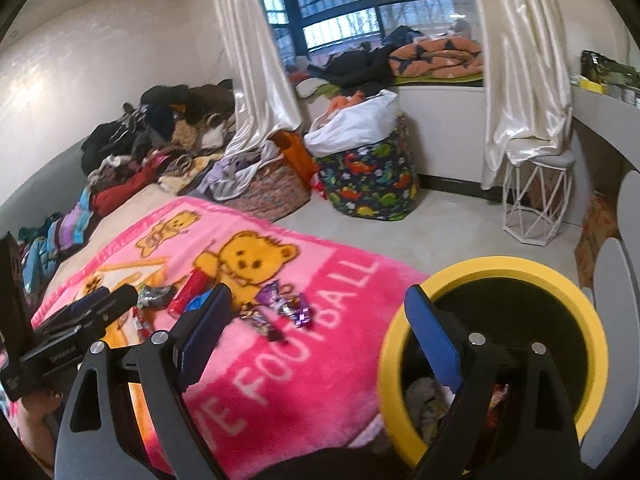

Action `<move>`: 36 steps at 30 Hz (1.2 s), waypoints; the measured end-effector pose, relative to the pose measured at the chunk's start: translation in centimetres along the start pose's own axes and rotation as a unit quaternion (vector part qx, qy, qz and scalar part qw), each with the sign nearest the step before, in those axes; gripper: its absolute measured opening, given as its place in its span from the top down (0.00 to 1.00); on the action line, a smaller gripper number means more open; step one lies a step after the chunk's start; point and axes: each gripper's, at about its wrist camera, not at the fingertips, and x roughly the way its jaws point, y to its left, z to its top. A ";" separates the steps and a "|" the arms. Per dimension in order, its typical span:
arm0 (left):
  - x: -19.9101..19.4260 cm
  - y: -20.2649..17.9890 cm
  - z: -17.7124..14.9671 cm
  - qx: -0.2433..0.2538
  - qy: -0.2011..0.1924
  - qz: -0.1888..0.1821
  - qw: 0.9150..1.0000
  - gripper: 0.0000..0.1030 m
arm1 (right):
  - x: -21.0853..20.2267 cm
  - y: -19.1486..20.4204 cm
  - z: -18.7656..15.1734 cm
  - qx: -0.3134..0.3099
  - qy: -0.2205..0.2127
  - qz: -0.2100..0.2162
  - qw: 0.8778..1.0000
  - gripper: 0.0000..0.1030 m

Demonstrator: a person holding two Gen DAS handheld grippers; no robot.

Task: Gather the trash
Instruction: 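Move both tools back over the blanket toward the blue cloth and red wrapper, then grasp the blue cloth with the right tool while the left tool grasps the red long wrapper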

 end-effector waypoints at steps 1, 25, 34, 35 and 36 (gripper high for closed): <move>-0.1 0.7 0.0 -0.005 -0.001 0.004 1.000 0.11 | 0.3 0.5 0.0 -0.003 0.004 0.003 1.000 0.17; 0.2 10.9 -1.6 -0.093 0.026 0.068 0.993 0.18 | 10.5 10.6 -3.8 -0.082 0.136 0.096 0.983 0.48; 3.3 12.7 -3.5 -0.155 0.078 0.018 0.985 0.50 | 15.6 12.0 -5.0 -0.084 0.189 0.101 0.973 0.66; 3.6 12.6 -3.6 -0.159 0.081 0.014 0.984 0.52 | 16.2 12.0 -5.1 -0.081 0.194 0.101 0.972 0.68; 4.0 12.6 -3.8 -0.162 0.087 0.010 0.983 0.54 | 16.9 12.0 -5.3 -0.078 0.203 0.100 0.971 0.72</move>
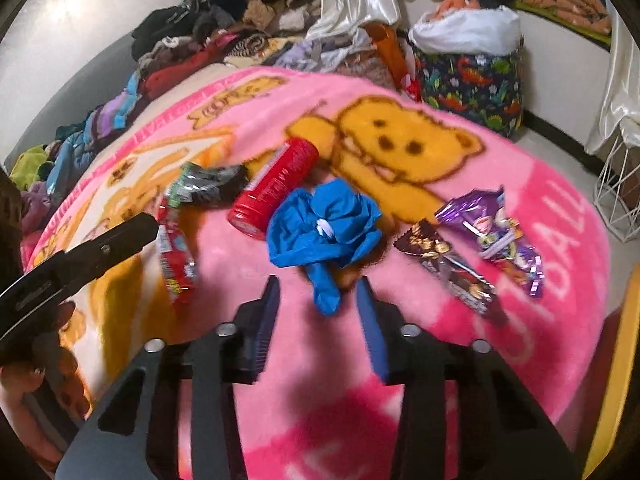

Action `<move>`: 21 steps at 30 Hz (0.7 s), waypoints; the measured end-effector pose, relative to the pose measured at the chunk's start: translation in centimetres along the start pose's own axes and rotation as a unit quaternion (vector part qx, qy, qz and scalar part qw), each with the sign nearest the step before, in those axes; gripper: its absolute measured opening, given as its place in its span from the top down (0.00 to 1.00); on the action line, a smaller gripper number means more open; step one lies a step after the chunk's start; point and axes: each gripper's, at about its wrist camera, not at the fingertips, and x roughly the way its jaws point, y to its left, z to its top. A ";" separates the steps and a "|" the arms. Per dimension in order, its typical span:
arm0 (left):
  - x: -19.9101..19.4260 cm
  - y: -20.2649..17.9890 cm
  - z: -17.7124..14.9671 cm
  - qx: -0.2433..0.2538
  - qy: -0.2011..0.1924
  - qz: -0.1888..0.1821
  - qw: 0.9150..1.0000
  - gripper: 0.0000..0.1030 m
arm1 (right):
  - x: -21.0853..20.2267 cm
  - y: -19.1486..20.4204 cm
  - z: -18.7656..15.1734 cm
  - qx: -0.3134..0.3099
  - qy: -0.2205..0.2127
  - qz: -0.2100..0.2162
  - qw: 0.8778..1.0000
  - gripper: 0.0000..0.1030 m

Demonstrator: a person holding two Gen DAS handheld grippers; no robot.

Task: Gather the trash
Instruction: 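Grasp the blue cloth with the right tool while the left tool grasps the red long wrapper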

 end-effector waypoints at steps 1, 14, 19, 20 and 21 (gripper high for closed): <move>0.3 -0.1 -0.1 -0.002 0.004 -0.001 1.000 0.54 | 0.5 -0.1 0.0 0.002 0.006 0.001 1.000 0.79; 1.1 0.4 -1.0 -0.023 0.017 0.007 1.000 0.88 | -3.7 -0.3 -1.5 0.012 -0.021 0.058 0.998 0.98; -0.5 -0.9 -0.8 0.001 0.004 -0.001 1.000 0.91 | -6.2 0.0 -2.2 0.000 -0.039 0.071 0.997 0.98; -0.9 -1.3 -0.7 0.007 -0.001 -0.003 1.000 0.92 | -6.6 0.1 -2.3 -0.003 -0.041 0.072 0.997 0.98; -1.1 -1.7 -0.6 0.012 -0.004 -0.005 1.000 0.92 | -7.1 0.1 -2.4 -0.006 -0.044 0.073 0.996 0.98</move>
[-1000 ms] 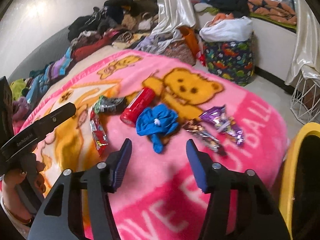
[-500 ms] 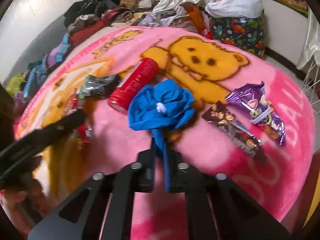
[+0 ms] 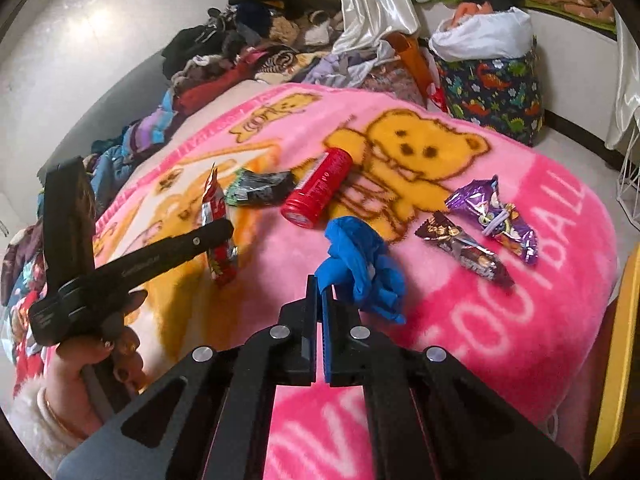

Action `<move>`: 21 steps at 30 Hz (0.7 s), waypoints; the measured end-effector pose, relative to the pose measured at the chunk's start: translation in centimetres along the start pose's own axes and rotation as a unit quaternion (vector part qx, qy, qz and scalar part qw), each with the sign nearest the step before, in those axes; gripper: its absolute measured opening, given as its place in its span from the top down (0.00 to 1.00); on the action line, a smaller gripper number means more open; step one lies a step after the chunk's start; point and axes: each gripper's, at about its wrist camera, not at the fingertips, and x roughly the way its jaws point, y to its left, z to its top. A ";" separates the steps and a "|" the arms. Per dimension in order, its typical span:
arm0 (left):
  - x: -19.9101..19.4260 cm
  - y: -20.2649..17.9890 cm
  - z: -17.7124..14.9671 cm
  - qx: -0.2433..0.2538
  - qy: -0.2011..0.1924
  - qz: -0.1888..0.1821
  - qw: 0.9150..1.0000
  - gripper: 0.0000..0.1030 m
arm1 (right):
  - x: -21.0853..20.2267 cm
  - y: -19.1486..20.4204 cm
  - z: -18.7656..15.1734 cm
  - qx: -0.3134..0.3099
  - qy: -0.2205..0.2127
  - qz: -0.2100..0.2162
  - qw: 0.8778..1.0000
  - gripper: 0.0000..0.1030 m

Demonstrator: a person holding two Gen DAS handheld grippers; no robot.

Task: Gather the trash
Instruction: 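Grasp the blue cloth with the right tool while the left tool grasps the red long wrapper, then carry the blue cloth and red wrapper over the yellow bin with both tools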

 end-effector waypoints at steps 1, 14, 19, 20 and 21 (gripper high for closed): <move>-0.3 -0.5 0.1 0.006 -0.003 -0.002 1.000 0.92 | -0.4 0.1 0.0 -0.003 -0.003 0.001 1.000 0.98; -2.7 -7.2 0.4 0.076 -0.027 -0.045 0.996 0.93 | -6.1 -0.8 -0.4 -0.004 -0.040 -0.011 0.999 0.98; -3.0 -9.1 0.1 0.097 -0.029 -0.055 0.993 0.93 | -7.9 -1.9 0.0 0.009 -0.059 -0.017 0.998 0.98; -3.0 -9.4 0.1 0.099 -0.028 -0.057 0.993 0.93 | -8.3 -2.0 0.1 0.012 -0.063 -0.018 0.998 0.98; -3.1 -9.9 0.0 0.103 -0.029 -0.059 0.992 0.93 | -8.7 -2.3 0.2 0.014 -0.067 -0.020 0.997 0.98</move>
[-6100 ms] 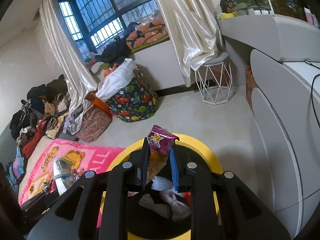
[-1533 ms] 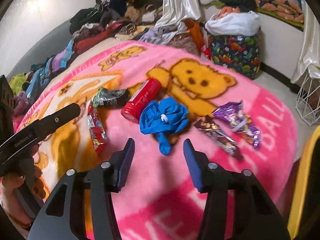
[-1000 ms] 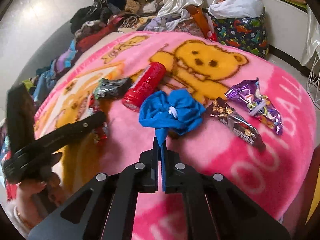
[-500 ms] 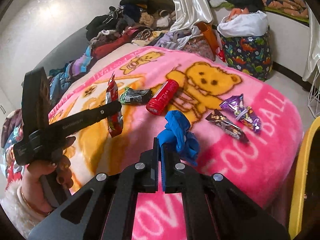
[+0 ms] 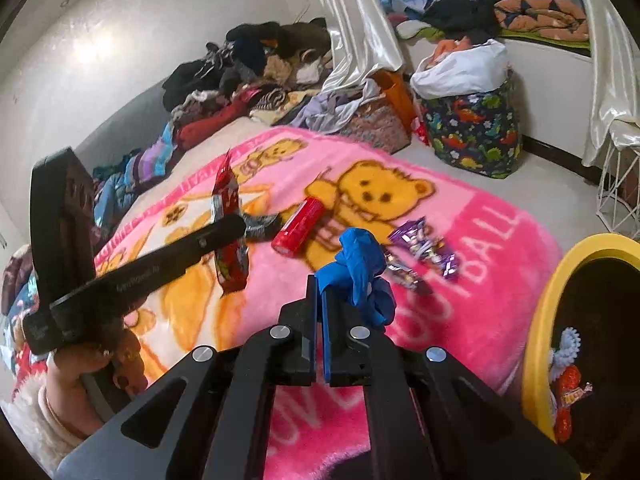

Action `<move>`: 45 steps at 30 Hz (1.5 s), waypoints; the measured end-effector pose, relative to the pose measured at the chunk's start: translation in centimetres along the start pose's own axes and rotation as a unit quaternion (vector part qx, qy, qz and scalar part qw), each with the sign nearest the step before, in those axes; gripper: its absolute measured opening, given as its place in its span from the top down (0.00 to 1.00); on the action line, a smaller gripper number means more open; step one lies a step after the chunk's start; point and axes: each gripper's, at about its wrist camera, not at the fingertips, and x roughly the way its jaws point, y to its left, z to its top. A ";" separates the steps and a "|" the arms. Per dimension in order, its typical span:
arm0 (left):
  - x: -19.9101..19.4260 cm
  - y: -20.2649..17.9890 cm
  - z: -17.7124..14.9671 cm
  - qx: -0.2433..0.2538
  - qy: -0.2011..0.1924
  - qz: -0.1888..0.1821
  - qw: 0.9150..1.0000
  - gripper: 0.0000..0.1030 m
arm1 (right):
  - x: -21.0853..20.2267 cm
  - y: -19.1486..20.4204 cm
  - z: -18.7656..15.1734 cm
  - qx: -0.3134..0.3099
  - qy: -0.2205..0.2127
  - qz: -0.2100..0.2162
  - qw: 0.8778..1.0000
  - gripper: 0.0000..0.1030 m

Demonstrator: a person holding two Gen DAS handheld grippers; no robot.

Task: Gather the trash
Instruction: 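Carry the blue cloth and red wrapper over the yellow bin with both tools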

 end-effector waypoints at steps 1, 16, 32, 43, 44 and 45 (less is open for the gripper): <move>0.0 -0.3 0.0 0.003 0.000 -0.001 1.000 0.93 | -0.3 -0.3 0.1 0.003 -0.003 -0.002 1.000 0.98; 0.4 -5.6 -0.4 0.053 0.006 -0.030 0.998 0.92 | -5.2 -4.5 0.7 0.038 -0.050 -0.029 0.998 0.98; 1.0 -9.6 -1.5 0.094 0.018 -0.056 0.994 0.92 | -8.5 -7.3 0.4 0.054 -0.074 -0.060 0.994 0.98; 1.6 -12.2 -2.5 0.118 0.028 -0.070 0.990 0.92 | -10.3 -9.9 0.0 0.076 -0.089 -0.081 0.990 0.98; 1.7 -12.4 -2.6 0.119 0.030 -0.073 0.990 0.92 | -10.5 -10.3 0.0 0.079 -0.090 -0.083 0.989 0.98; 1.7 -12.7 -2.7 0.122 0.031 -0.075 0.989 0.92 | -10.6 -10.6 -0.1 0.081 -0.091 -0.085 0.989 0.98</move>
